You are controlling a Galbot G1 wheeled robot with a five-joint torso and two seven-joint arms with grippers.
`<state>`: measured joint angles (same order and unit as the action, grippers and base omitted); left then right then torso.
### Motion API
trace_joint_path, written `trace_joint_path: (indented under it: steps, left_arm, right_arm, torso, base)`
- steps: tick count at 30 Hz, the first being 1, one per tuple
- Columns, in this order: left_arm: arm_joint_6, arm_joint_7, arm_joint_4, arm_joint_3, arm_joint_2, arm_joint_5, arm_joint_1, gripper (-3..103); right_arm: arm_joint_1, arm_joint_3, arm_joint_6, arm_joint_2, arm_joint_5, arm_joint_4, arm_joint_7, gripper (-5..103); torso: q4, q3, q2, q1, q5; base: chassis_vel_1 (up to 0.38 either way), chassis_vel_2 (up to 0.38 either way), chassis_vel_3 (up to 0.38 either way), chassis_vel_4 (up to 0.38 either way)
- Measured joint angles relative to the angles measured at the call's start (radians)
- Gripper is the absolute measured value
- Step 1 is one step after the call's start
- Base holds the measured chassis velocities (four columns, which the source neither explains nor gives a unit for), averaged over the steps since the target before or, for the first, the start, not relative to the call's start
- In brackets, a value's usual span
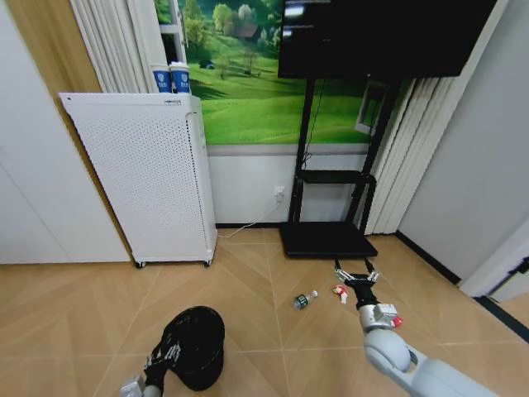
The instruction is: Pick up the trash bin and place the garbage on the floor into it.
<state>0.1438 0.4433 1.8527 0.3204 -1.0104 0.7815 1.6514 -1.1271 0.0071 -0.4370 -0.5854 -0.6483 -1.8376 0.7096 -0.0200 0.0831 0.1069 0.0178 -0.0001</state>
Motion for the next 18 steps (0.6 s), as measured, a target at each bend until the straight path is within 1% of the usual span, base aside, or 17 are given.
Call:
trace_joint_path:
  steps: [1, 2, 3, 5, 6, 7, 8, 11, 15, 18]
  left_arm:
    - [0.003, -0.003, -0.001, -0.001, -0.001, 0.000, 0.000, 44]
    - [0.003, -0.003, -0.001, -0.001, -0.001, 0.000, 0.000, 44]
    - [0.007, -0.008, -0.003, -0.001, -0.002, 0.000, 0.001, 39]
    - [0.014, -0.017, -0.004, -0.001, -0.003, 0.001, 0.003, 39]
    - [0.018, -0.027, -0.004, -0.001, -0.003, 0.003, 0.006, 28]
    - [0.025, -0.035, -0.005, -0.001, -0.004, 0.003, 0.008, 23]
    - [0.025, -0.035, -0.005, -0.001, -0.004, 0.003, 0.008, 23]
    - [0.043, -0.057, -0.006, 0.007, -0.010, -0.001, 0.011, 7]
    - [0.052, -0.060, 0.002, 0.030, -0.011, -0.005, 0.009, 7]
    - [0.047, -0.053, 0.064, 0.073, 0.017, 0.020, -0.003, 7]
  right_arm:
    - [0.000, 0.001, 0.000, 0.001, -0.001, -0.003, 0.001, 100]
    - [0.000, 0.001, 0.000, 0.001, -0.001, -0.003, 0.001, 100]
    - [0.000, 0.002, 0.000, 0.001, -0.001, -0.005, 0.003, 100]
    - [0.001, 0.004, 0.000, 0.001, -0.002, -0.005, 0.006, 100]
    - [0.003, 0.005, 0.001, 0.001, -0.002, -0.006, 0.007, 100]
    - [0.004, 0.005, 0.001, 0.001, -0.003, -0.006, 0.008, 100]
    - [0.004, 0.005, 0.001, 0.001, -0.003, -0.006, 0.008, 100]
    - [0.004, 0.005, 0.001, 0.004, -0.003, -0.007, 0.008, 100]
    - [0.006, 0.004, 0.000, 0.003, 0.000, -0.003, 0.008, 100]
    - [0.017, -0.008, 0.006, 0.001, 0.010, 0.004, 0.007, 100]
  torso:
    - [0.0000, 0.000, 0.000, 0.000, 0.0001]
    - [0.0000, 0.000, 0.000, 0.000, 0.0001]
    - [0.0000, 0.001, 0.001, 0.000, 0.0000]
    - [0.0000, 0.001, 0.001, 0.000, 0.0000]
    - [0.0000, 0.001, 0.002, 0.000, 0.0001]
    - [0.0000, 0.002, 0.002, 0.001, 0.0000]
    - [0.0000, 0.002, 0.002, 0.001, 0.0000]
    - [-0.0002, 0.002, 0.003, 0.001, -0.0002]
    - [-0.0001, 0.003, 0.003, 0.001, -0.0003]
    - [0.0003, 0.003, 0.004, 0.001, -0.0001]
  base:
    - [0.000, 0.000, 0.000, 0.000]
    - [0.000, 0.000, 0.000, 0.000]
    - [0.000, 0.000, 0.000, 0.000]
    - [0.000, 0.000, 0.000, 0.000]
    - [0.000, 0.000, 0.000, 0.000]
    - [0.000, 0.000, 0.000, 0.000]
    - [0.000, 0.000, 0.000, 0.000]
    - [0.000, 0.000, 0.000, 0.000]
    - [0.000, 0.000, 0.000, 0.000]
    - [0.000, 0.000, 0.000, 0.000]
